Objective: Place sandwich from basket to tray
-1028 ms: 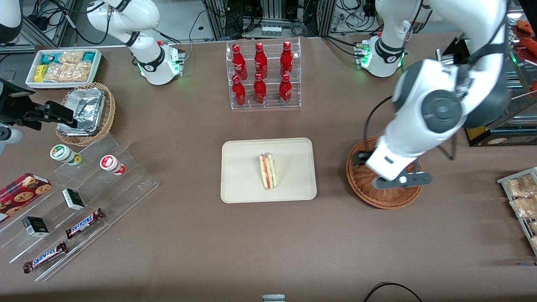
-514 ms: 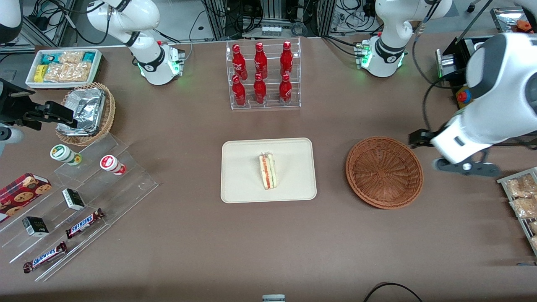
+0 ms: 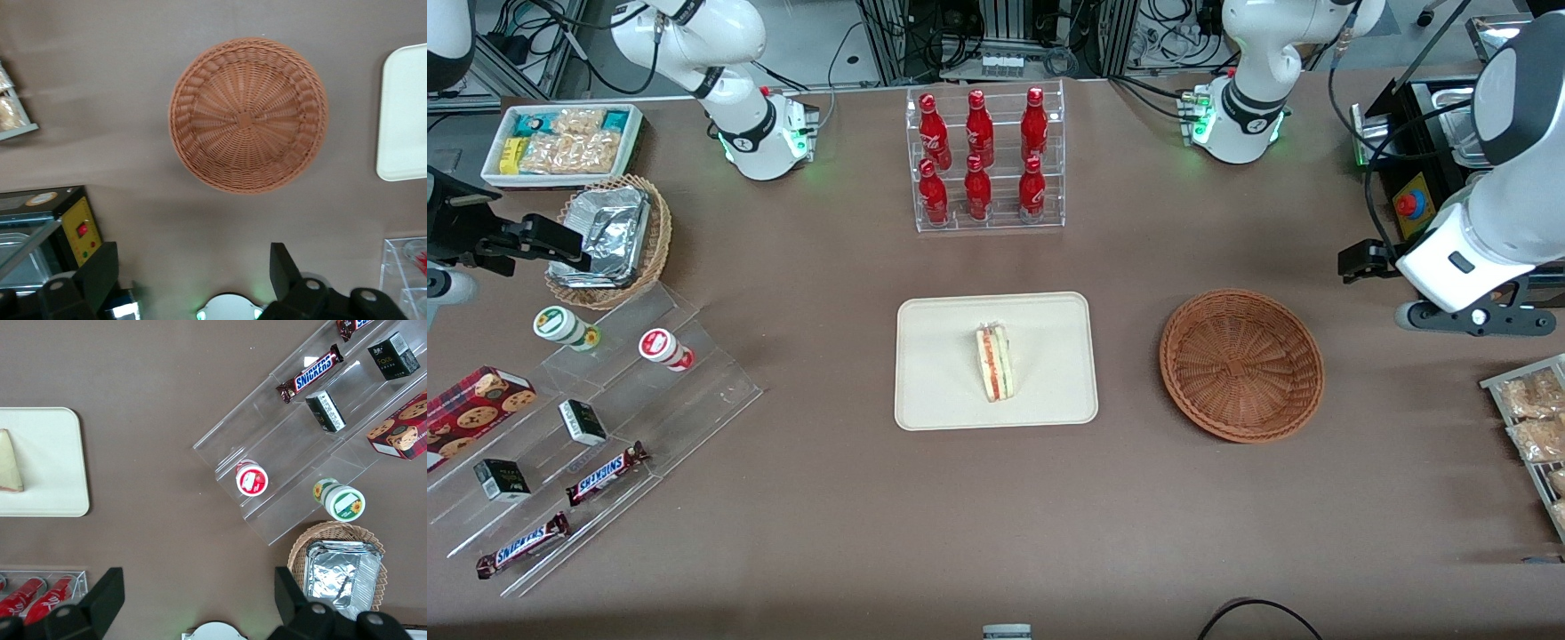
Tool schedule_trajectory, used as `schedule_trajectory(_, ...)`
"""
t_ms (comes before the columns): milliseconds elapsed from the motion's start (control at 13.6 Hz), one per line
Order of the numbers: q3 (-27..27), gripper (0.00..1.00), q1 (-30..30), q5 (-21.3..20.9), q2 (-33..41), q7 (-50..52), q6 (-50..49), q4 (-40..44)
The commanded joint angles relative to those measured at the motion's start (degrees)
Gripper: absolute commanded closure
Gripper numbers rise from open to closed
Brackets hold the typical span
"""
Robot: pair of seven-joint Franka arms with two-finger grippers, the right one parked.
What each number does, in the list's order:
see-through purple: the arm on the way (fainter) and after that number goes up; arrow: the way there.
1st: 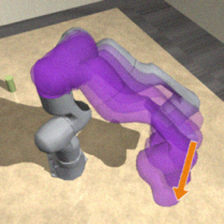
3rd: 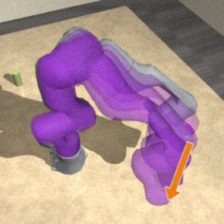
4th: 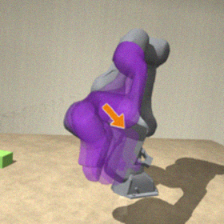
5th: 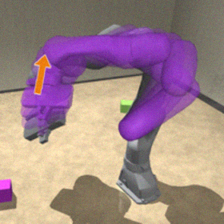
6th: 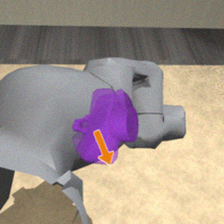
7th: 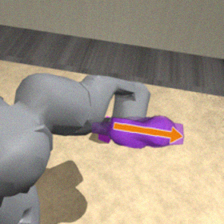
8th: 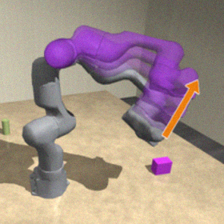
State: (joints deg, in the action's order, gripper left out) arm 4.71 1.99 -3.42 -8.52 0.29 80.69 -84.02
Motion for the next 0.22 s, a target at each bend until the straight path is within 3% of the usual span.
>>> schedule_trajectory(0, -1.89, 0.00, -1.29, 3.94, 2.19, -0.55, -0.54, -1.32)
schedule_trajectory(147, -1.89, 0.00, -1.29, 4.03, 2.63, -0.55, -0.27, -1.32)
